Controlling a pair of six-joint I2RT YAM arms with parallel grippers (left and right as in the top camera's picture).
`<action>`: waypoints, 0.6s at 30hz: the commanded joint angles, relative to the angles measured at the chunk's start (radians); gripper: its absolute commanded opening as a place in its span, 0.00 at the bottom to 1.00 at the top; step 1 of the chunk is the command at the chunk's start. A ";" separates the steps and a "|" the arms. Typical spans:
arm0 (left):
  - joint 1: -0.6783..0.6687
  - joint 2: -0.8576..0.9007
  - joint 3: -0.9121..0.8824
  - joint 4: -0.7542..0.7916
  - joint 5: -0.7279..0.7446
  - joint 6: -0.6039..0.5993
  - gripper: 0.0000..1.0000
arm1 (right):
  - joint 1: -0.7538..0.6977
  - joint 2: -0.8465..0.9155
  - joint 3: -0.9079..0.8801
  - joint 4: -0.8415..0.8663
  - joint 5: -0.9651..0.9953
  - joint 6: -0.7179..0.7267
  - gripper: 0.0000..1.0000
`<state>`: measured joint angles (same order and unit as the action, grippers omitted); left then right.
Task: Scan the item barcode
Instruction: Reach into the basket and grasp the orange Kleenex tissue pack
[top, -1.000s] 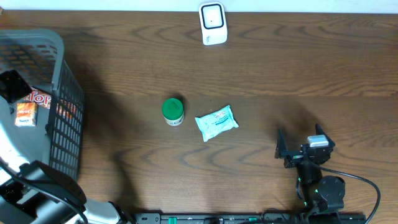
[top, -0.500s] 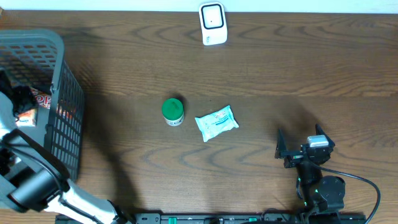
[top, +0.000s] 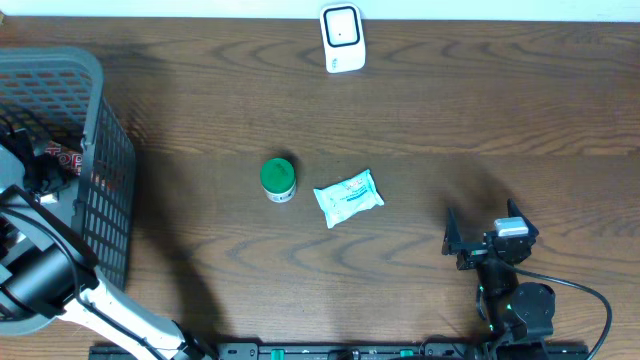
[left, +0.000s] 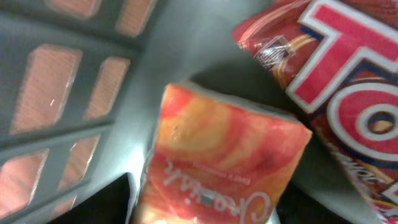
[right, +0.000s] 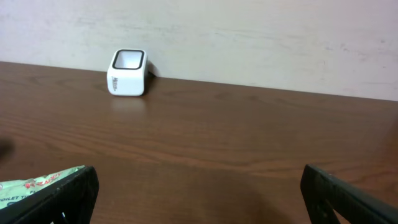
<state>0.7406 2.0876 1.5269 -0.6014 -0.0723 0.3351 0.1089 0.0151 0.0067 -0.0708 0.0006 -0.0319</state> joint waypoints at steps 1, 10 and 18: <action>0.000 0.075 -0.023 -0.013 0.012 -0.030 0.53 | 0.003 -0.001 -0.001 -0.004 0.009 0.016 0.99; 0.000 -0.189 -0.014 -0.071 0.127 -0.298 0.37 | 0.003 -0.001 -0.001 -0.004 0.009 0.016 0.99; -0.003 -0.640 -0.015 -0.105 0.594 -0.503 0.37 | 0.003 -0.001 -0.001 -0.004 0.009 0.016 0.99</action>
<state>0.7387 1.5986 1.4986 -0.7002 0.2577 -0.0296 0.1089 0.0158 0.0067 -0.0708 0.0010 -0.0322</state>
